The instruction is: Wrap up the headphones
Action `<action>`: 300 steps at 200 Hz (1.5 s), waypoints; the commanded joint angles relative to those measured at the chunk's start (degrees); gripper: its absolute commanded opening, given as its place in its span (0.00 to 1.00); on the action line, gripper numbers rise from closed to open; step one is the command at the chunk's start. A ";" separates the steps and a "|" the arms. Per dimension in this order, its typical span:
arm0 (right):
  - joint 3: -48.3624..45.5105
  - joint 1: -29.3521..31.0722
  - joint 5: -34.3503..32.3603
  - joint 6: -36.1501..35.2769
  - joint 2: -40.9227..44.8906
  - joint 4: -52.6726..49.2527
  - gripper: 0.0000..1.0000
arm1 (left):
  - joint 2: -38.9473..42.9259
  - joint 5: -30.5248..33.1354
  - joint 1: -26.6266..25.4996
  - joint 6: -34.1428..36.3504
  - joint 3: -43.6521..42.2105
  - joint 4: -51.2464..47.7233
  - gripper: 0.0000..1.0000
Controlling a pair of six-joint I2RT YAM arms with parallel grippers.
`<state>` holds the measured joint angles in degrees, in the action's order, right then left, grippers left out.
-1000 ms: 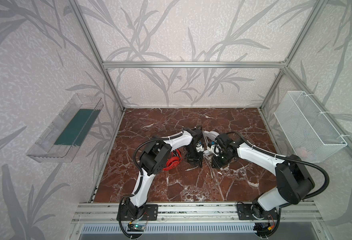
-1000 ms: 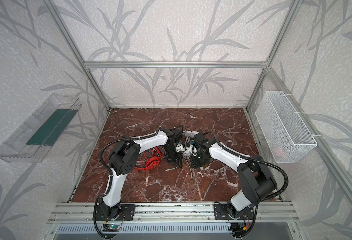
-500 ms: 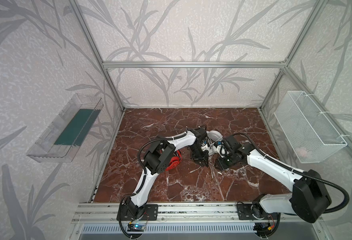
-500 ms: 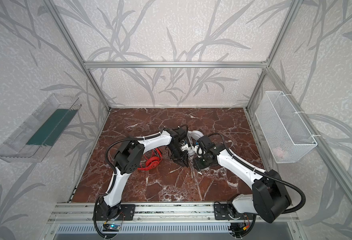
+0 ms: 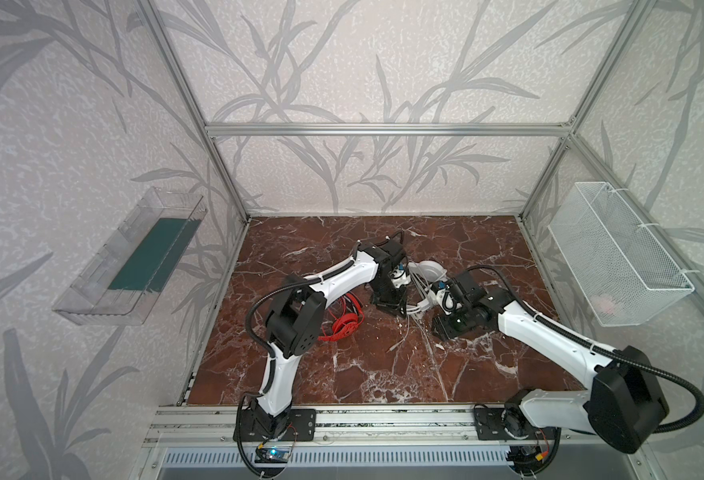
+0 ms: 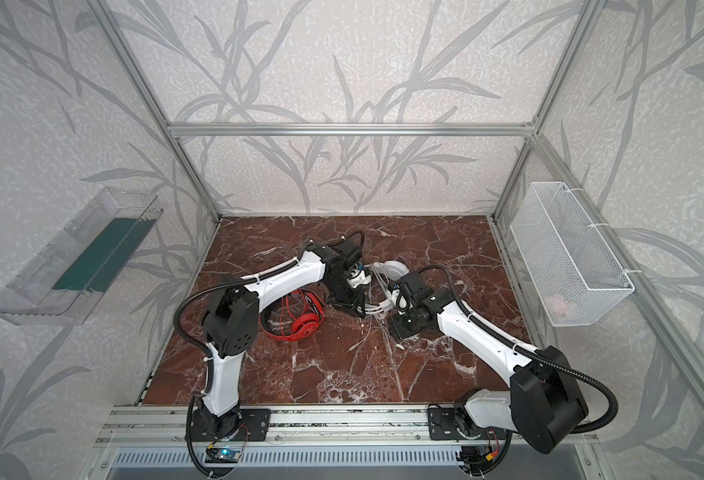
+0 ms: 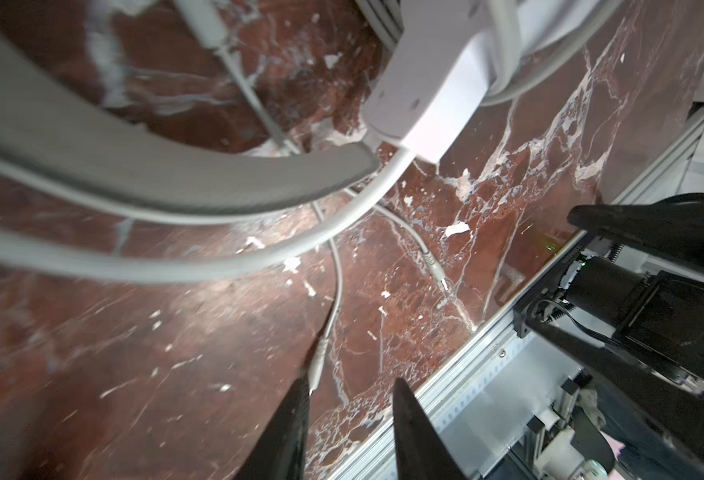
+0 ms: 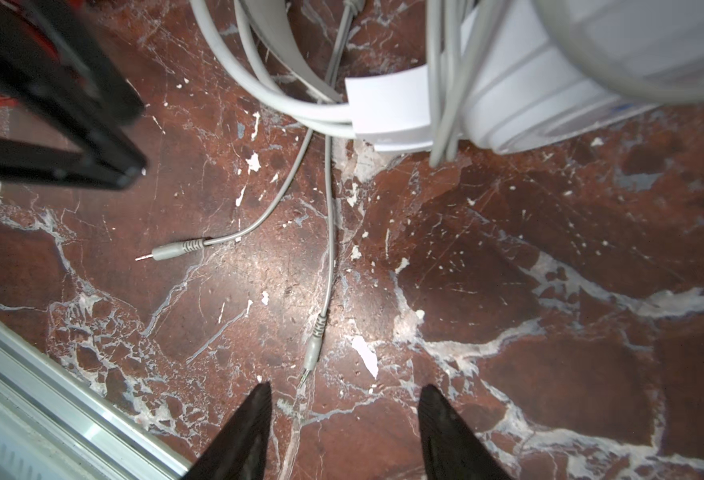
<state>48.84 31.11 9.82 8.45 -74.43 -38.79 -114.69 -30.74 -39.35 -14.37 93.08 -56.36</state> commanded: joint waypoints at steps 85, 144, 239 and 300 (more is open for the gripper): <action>-3.52 -0.10 -4.49 0.63 8.31 1.51 0.66 | 5.46 10.88 -5.24 1.88 -20.96 16.56 0.01; -5.12 -0.14 -4.02 2.30 9.72 -0.21 0.66 | -2.32 9.15 -10.12 5.72 -11.47 14.27 0.00; -7.77 -0.03 -2.73 5.45 11.15 0.05 0.67 | 1.85 8.39 -8.53 4.47 -7.40 13.90 0.00; -6.50 7.17 -7.87 15.04 7.36 3.50 0.71 | 19.72 12.50 2.77 -4.01 -16.37 18.29 0.09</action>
<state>40.86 34.92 5.43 18.17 -64.77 -36.82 -101.41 -21.02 -41.85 -13.91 80.07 -40.07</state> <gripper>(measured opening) 0.702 0.055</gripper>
